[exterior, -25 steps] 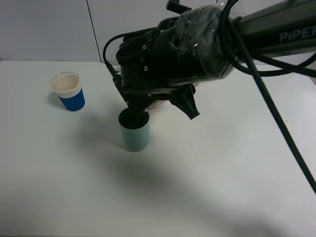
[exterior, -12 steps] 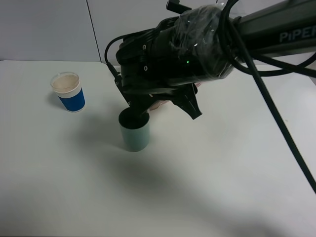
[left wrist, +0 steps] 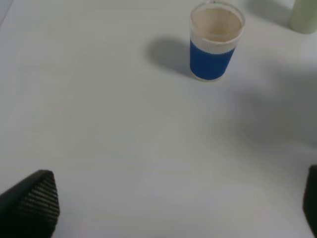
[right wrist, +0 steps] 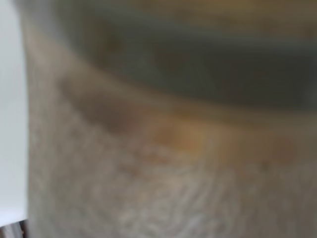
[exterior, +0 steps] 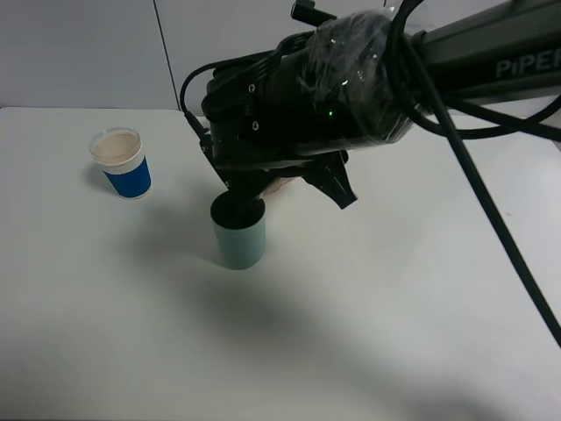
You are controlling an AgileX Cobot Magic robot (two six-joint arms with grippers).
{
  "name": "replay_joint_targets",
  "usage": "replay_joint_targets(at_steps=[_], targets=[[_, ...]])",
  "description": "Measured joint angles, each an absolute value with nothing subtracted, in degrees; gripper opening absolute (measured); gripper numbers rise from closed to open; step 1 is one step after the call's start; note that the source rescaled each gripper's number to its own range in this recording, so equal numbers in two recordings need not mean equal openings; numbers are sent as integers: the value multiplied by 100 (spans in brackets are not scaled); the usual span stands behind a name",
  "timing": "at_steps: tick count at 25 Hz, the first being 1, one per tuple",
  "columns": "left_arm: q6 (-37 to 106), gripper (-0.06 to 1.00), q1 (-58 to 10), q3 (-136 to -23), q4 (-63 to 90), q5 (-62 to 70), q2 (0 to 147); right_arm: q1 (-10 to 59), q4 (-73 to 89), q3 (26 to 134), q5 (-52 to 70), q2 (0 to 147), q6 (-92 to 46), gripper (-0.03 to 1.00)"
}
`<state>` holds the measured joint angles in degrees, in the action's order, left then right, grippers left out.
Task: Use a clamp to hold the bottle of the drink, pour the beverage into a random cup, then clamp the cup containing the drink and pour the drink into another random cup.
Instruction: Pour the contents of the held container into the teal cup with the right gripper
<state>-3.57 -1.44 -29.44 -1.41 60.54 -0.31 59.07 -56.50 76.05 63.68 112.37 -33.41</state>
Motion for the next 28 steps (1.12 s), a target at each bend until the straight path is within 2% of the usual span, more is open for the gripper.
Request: replay_joint_targets(at_steps=[28], targets=[[-357,100,-144,-2944,-141,6054,-31,6015,-6270,7605,6358,11237,-3338,1]])
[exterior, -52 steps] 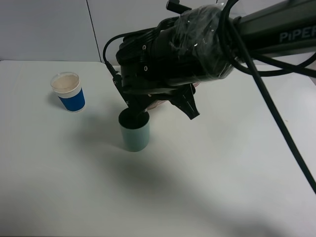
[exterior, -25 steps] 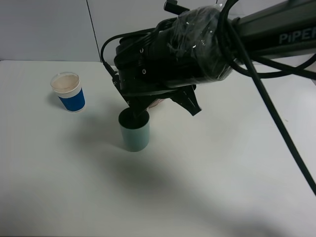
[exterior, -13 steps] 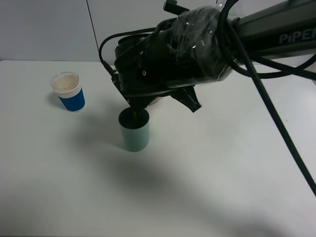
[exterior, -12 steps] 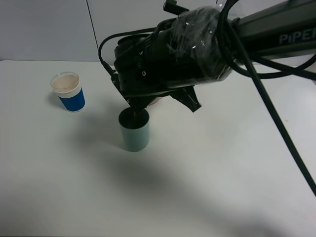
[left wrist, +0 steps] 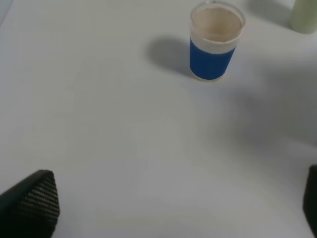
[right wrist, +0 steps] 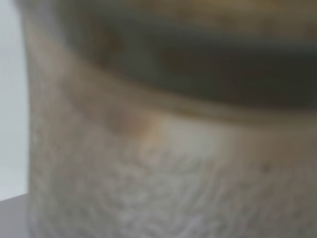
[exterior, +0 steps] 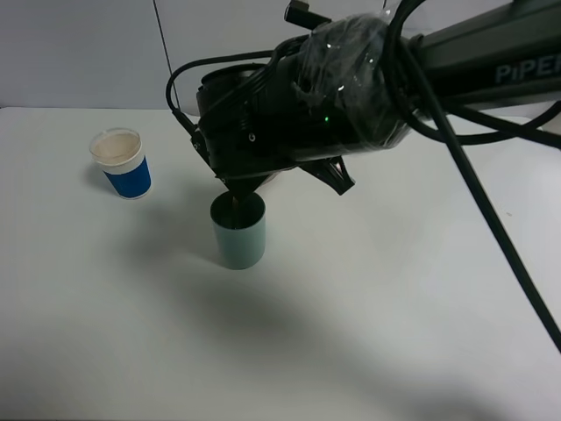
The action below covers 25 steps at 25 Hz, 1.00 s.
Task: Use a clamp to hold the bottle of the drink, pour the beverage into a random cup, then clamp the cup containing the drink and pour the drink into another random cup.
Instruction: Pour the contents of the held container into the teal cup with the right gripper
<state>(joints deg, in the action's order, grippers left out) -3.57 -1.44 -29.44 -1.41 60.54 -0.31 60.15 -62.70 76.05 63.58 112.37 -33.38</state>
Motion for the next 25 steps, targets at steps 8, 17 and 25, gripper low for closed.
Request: replay_joint_targets(at_steps=[8,17,25], targets=[[-357,100,-144,-2944,-141,6054,-31,6015,-6403,7605,6358,11237,-3338,1],[-357,100,-144,-2944,-141,6054,-31,6102,-6671,7605,6358,11237,-3338,1],[-357,100,-144,-2944,-141,6054,-31,6202,-6766,7605,6361,11237,-3334,1]])
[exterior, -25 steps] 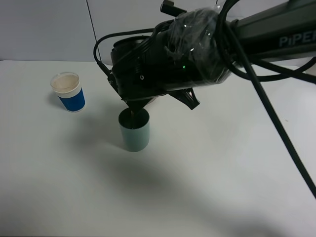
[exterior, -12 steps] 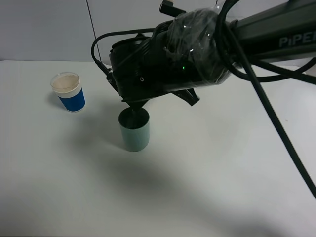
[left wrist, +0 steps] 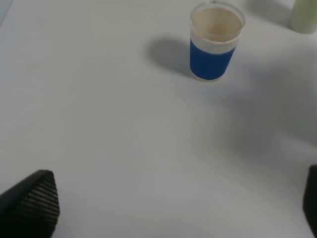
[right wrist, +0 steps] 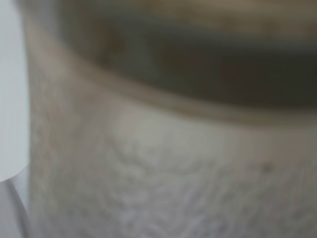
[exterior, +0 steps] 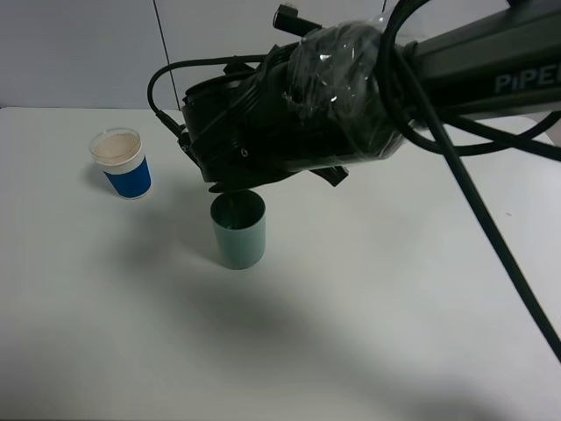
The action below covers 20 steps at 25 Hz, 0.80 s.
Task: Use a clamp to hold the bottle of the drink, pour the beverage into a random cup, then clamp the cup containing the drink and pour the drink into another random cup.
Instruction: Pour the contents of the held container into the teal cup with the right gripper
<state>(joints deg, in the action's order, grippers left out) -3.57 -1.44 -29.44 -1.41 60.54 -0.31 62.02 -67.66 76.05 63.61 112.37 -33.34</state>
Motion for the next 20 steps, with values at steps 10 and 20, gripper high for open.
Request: replay_joint_targets(at_steps=[10,20], targets=[[-357,100,-144,-2944,-141,6054,-31,6207,-7110,7605,6429,11237,-3125,1],[-357,100,-144,-2944,-141,6054,-31,6348,-7414,7605,6466,11237,-2870,1]])
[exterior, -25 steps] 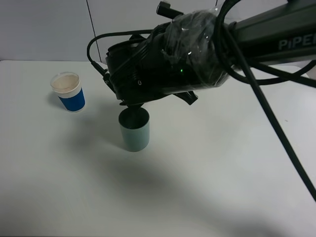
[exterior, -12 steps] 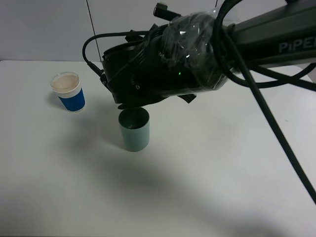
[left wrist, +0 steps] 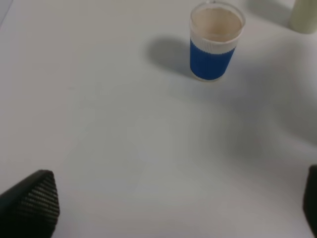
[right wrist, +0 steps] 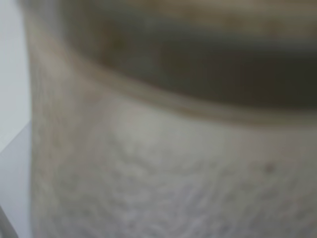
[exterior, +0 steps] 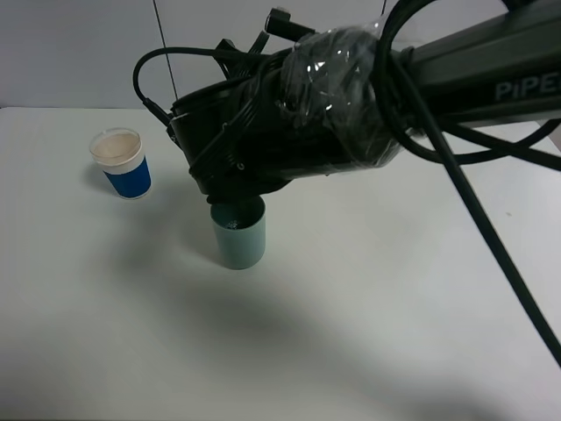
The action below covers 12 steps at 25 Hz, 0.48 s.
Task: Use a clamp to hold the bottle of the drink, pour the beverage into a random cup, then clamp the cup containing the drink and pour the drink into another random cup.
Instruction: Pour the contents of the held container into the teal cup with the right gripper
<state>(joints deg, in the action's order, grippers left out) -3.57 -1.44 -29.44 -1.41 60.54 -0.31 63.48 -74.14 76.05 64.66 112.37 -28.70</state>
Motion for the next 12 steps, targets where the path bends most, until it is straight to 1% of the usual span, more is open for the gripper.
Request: replay_joint_targets(at_steps=[12], targets=[[-357,100,-144,-2944,-141,6054,-31,6507,-7769,7605,6499,11237,-2560,1]])
